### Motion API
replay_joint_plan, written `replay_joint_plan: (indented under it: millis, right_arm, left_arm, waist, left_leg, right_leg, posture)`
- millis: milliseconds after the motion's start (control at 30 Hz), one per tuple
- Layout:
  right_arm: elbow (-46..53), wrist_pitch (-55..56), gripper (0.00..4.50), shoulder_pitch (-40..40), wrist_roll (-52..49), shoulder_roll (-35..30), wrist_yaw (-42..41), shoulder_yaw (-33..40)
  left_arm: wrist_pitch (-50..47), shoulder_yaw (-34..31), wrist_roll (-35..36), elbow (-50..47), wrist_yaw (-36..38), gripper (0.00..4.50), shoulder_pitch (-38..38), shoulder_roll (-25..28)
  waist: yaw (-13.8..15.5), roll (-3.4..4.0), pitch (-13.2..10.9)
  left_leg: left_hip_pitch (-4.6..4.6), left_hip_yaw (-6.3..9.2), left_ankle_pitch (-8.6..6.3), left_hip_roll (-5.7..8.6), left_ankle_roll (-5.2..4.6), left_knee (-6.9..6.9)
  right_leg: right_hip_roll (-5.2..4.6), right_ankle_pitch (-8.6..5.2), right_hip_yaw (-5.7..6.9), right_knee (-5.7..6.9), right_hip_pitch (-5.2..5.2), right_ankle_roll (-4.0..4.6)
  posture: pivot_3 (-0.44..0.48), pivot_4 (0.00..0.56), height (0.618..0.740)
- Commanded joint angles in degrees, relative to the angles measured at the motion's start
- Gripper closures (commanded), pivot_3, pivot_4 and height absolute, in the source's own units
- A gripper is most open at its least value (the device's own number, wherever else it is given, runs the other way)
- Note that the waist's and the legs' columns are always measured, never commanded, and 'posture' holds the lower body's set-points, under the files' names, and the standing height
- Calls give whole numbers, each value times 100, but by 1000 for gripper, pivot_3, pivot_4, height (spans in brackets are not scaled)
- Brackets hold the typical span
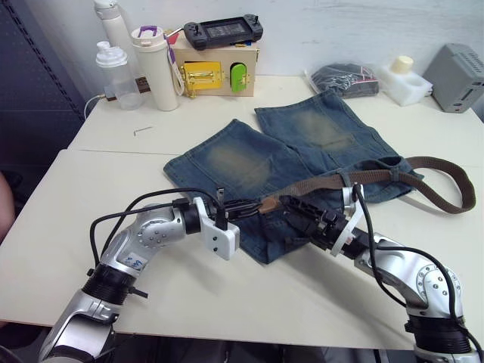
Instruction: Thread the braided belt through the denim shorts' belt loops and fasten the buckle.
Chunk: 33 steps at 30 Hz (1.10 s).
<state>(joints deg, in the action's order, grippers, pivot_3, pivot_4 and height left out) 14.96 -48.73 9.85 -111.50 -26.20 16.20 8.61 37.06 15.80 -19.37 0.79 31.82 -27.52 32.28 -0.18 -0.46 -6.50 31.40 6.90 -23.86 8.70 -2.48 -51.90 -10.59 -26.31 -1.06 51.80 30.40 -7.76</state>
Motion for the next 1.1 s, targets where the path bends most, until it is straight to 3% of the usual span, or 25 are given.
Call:
replay_joint_plan:
  millis: [33, 67, 167, 400, 533, 567, 633, 733, 767, 933, 1100]
  right_arm:
    - [22, 151, 43, 125, -150, 284, 224, 280]
    - [-15, 161, 43, 169, -150, 336, 253, 340]
    - [-160, 173, 870, 255, -150, 323, 401, 381]
    - [-282, 335, 4324, 368, -150, 424, 576, 309]
    - [-274, 344, 4429, 364, -150, 425, 579, 310]
    - [-263, 344, 4500, 364, -150, 442, 575, 306]
    - [-245, 356, 4500, 355, -150, 475, 571, 315]
    - [-327, 597, 4500, 432, 171, 500, 481, 428]
    - [-369, 652, 4500, 460, 283, 512, 444, 447]
    - [-517, 824, 4500, 612, 972, 701, 204, 314]
    - [-734, 882, 4500, 743, 1603, 966, -110, 272]
  left_arm:
    - [82, -59, 33, -132, -54, 4500, -15, 17]
    - [90, -50, 37, -130, -44, 4500, -18, 22]
    - [127, -43, 59, -126, -26, 4500, -11, 35]
    - [157, -53, 112, -138, 14, 4500, 14, 44]
    - [27, -76, 370, -182, 144, 4500, 85, 52]
    - [-126, -111, 622, -250, 216, 3680, 125, 12]
    - [-418, -156, 885, -381, 318, 3051, 180, -35]
    - [-1325, -347, 1647, -749, 513, 1651, 523, -75]
    - [-1848, -513, 2175, -944, 568, 1314, 743, -105]
    - [-3182, -1090, 3368, -1711, 770, 1314, 1743, 68]
    - [-3617, -1311, 3468, -2148, 744, 1314, 2077, 99]
  waist:
    - [-30, 0, 0]
    - [-46, 1, 0]
    - [-102, 2, 1]
    - [-163, 3, 2]
    - [-162, 3, 2]
    - [-162, 3, 2]
    - [-160, 3, 2]
    - [-176, 5, 3]
    - [-182, 5, 3]
    - [-296, 7, 4]
    - [-275, 8, 4]
  left_leg:
    - [-4, 0, 0, 1, 0, 4]
    - [-8, -1, 0, 1, 0, 10]
    - [-10, -1, 1, 3, 1, 16]
    - [-12, 6, 1, 10, 1, 28]
    - [-13, 6, 1, 12, 1, 27]
    - [-13, 6, 1, 13, 1, 27]
    - [-13, 6, 1, 14, 1, 27]
    - [-14, 7, 1, 14, 1, 28]
    - [-16, 7, 1, 15, 1, 31]
    - [-26, 9, 3, 14, 5, 53]
    - [-27, 12, 4, 17, 7, 52]
  right_leg:
    - [0, 0, -4, 4, 0, 0]
    - [0, 0, -7, 5, 0, 0]
    - [0, 0, -14, 9, 2, 0]
    - [5, 0, -39, 14, 6, -1]
    - [12, 0, -56, 17, 8, -1]
    - [13, 0, -62, 17, 8, -1]
    - [14, 0, -64, 18, 10, -1]
    - [15, 0, -67, 18, 10, -1]
    - [15, 0, -69, 19, 11, -1]
    - [18, 0, -72, 19, 12, -1]
    - [18, 0, -76, 20, 11, -1]
  posture:
    - [0, 150, 645]
    - [0, 150, 645]
    - [0, 150, 645]
    - [0, 150, 645]
    - [0, 150, 645]
    - [0, 150, 645]
    - [0, 150, 645]
    - [0, 150, 645]
    - [0, 150, 645]
    - [0, 150, 645]
    - [0, 150, 645]
